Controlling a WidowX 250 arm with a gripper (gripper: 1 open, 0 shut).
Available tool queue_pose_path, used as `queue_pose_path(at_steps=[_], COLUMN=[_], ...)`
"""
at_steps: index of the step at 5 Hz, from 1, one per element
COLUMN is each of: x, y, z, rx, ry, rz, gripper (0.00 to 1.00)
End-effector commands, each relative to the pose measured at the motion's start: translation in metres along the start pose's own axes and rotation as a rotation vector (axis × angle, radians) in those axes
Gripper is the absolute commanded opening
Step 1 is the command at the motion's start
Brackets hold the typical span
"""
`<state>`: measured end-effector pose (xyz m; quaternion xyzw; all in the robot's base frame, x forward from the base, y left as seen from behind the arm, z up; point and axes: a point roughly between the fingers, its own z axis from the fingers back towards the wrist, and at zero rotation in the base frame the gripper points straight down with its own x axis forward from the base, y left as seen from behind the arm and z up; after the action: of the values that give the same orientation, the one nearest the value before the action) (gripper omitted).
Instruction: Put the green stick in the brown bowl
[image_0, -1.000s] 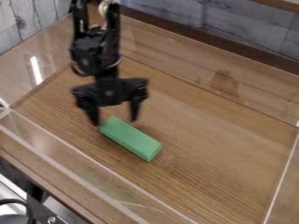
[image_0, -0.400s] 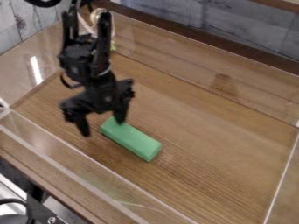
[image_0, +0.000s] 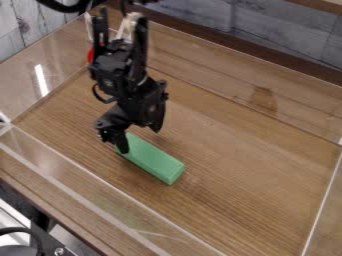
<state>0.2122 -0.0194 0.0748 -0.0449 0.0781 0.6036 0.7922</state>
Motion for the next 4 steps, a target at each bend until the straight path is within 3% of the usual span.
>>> queue_pose_path(at_steps=[1,2,3,4], x=[-0.006,0.000,-0.002,-0.010], y=[-0.006,-0.012,-0.010,-0.010], z=[0.005,-0.001,-0.017,-0.029], rx=[-0.030,-0.039,-0.057,-0.059], ry=[-0.017,-0.026,-0.043,-0.046], rz=[-0.027,-0.030,0.004,-0.010], gripper=[1.00,1.00,1.00,1.00])
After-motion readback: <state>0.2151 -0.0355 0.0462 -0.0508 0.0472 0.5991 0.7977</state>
